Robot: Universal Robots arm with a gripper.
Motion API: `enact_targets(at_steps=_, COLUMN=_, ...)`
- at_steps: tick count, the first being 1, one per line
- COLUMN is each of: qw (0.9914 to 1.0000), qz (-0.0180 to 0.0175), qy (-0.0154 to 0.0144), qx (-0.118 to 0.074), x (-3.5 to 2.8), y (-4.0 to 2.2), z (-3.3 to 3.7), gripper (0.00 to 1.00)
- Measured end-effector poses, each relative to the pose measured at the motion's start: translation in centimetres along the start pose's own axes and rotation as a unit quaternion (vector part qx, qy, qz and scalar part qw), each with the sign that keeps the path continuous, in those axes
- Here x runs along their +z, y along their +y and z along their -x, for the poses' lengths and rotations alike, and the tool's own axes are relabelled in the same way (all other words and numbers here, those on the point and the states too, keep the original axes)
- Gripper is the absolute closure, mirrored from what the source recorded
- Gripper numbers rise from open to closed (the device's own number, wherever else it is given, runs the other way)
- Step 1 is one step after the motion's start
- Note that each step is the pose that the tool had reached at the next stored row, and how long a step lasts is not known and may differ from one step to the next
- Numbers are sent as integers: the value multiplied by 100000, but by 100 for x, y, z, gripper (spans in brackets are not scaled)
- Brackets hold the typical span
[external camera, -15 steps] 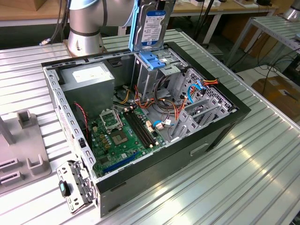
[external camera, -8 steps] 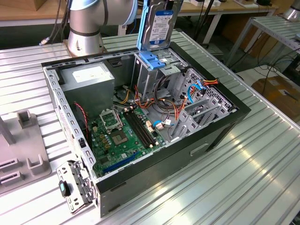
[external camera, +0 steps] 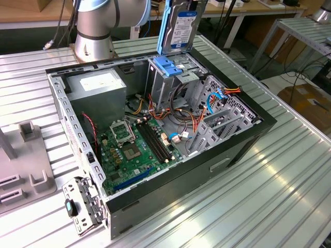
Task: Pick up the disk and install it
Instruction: 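Pick up the disk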
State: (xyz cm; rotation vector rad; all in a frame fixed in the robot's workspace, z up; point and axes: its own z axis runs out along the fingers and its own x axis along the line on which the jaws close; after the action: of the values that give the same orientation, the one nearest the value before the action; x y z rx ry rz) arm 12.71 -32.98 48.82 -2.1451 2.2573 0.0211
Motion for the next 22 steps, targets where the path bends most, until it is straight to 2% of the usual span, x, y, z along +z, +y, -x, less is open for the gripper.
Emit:
enact_targets(at_steps=10, qw=100000, qz=1, qy=3, qx=1, x=5, y=-187, z=9, gripper=65)
enact_targets(at_steps=13, qw=100000, qz=1, qy=3, qx=3, x=7, y=-270, z=13, gripper=65)
enact_targets(at_steps=17, qw=100000, qz=2, qy=-7, qx=2, x=9, y=-310, z=16, gripper=65)
enact_targets(at_steps=22, qw=100000, qz=2, qy=4, qx=2, x=8, y=-315, z=16, gripper=65)
